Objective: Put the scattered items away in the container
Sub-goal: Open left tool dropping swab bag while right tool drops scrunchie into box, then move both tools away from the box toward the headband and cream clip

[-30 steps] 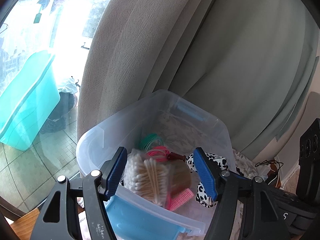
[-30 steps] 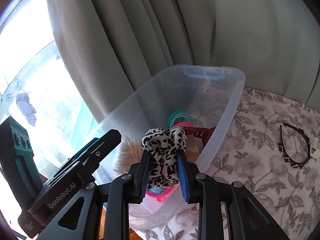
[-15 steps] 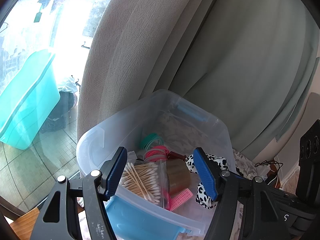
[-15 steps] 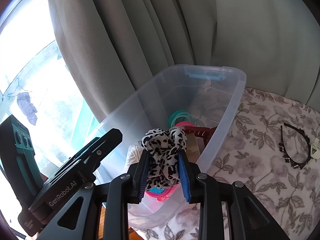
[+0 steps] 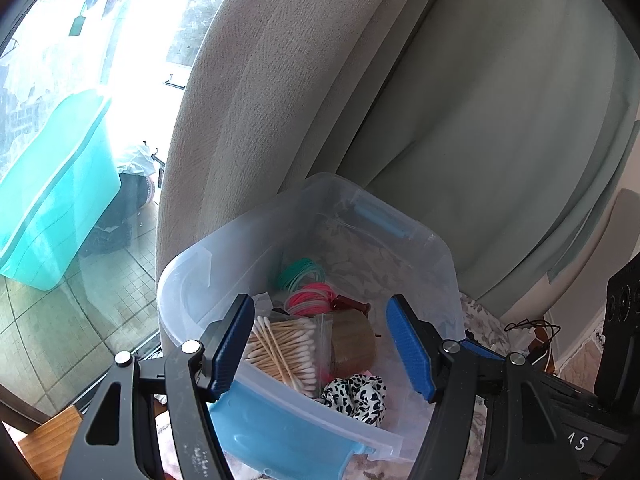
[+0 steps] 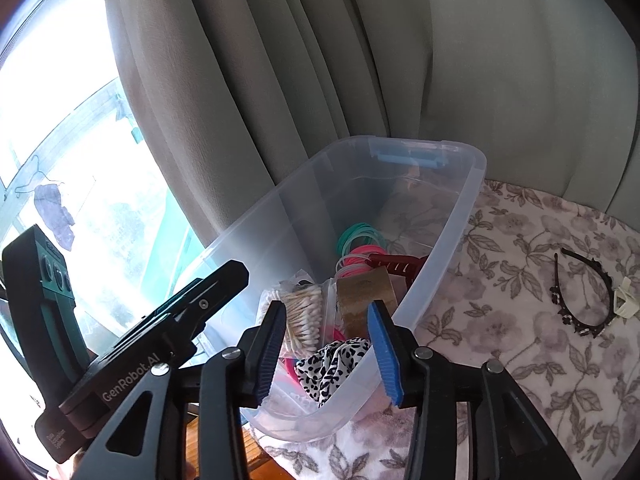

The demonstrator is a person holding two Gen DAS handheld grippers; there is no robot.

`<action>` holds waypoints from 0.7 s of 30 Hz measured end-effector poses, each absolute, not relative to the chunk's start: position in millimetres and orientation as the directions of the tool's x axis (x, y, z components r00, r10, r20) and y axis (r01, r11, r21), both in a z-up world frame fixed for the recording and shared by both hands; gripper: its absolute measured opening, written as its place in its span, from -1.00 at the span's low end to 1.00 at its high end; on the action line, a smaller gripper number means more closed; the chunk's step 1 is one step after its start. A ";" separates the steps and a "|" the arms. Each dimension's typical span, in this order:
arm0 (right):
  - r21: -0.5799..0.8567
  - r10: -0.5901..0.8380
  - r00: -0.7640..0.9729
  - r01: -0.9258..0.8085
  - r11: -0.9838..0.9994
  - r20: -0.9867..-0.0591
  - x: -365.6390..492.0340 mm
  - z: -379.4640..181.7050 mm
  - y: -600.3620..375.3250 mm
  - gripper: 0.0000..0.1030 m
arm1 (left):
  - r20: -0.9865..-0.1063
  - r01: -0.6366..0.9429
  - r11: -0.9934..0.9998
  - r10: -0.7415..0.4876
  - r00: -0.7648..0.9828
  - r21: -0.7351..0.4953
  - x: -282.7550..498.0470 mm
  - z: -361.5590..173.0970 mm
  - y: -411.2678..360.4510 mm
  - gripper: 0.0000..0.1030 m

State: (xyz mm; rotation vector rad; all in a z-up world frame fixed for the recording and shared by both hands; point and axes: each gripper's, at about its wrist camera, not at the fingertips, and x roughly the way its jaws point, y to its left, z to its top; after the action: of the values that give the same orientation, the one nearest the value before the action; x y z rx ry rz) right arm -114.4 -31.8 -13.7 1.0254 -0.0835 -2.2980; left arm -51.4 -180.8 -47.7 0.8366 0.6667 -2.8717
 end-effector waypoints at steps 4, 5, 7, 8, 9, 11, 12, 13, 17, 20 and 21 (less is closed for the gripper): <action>0.289 -0.552 -0.533 0.499 -0.817 -0.641 -105.6 -5.4 -23.9 0.04 | -0.548 0.191 -0.905 0.054 -0.835 -0.381 -48.0 -42.5 -170.2 0.36; 0.289 -0.553 -0.538 0.498 -0.817 -0.636 -102.5 -2.7 -21.3 0.05 | -0.550 0.192 -0.908 0.050 -0.833 -0.372 -46.7 -40.2 -166.3 0.36; 0.290 -0.554 -0.549 0.496 -0.818 -0.626 -96.3 2.6 -16.3 0.09 | -0.552 0.190 -0.918 0.038 -0.833 -0.348 -43.3 -33.8 -156.9 0.36; 0.291 -0.556 -0.555 0.496 -0.818 -0.619 -92.2 5.8 -13.1 0.13 | -0.551 0.187 -0.923 0.031 -0.834 -0.336 -41.2 -29.9 -151.8 0.36; 0.293 -0.560 -0.561 0.496 -0.817 -0.610 -86.0 10.1 -8.8 0.16 | -0.547 0.184 -0.927 0.026 -0.837 -0.326 -38.6 -25.2 -146.4 0.36; 0.299 -0.565 -0.576 0.494 -0.816 -0.591 -76.8 17.8 0.5 0.18 | -0.538 0.177 -0.935 0.017 -0.843 -0.307 -33.6 -15.9 -135.5 0.36; 0.303 -0.567 -0.583 0.492 -0.816 -0.581 -73.4 20.9 5.0 0.24 | -0.534 0.175 -0.938 0.011 -0.846 -0.298 -30.8 -10.7 -129.5 0.36; 0.306 -0.569 -0.592 0.489 -0.817 -0.571 -70.9 23.1 8.9 0.26 | -0.528 0.174 -0.941 0.006 -0.849 -0.289 -27.9 -5.3 -123.0 0.37; 0.313 -0.570 -0.632 0.480 -0.820 -0.524 -50.5 39.0 36.7 0.37 | -0.504 0.160 -0.958 -0.020 -0.863 -0.237 -15.0 16.5 -90.9 0.39; 0.325 -0.569 -0.661 0.468 -0.822 -0.489 -38.0 48.7 61.9 0.39 | -0.484 0.142 -0.970 -0.028 -0.874 -0.200 3.2 35.7 -72.4 0.39; 0.331 -0.567 -0.671 0.460 -0.824 -0.478 -34.9 51.1 70.6 0.41 | -0.479 0.135 -0.972 -0.028 -0.877 -0.190 12.4 43.2 -69.3 0.39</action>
State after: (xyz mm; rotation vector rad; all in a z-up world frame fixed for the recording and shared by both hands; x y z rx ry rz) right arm -34.9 70.6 51.1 0.7801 -0.2454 -2.4351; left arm 12.4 -69.3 43.2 0.7465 0.3350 -2.9458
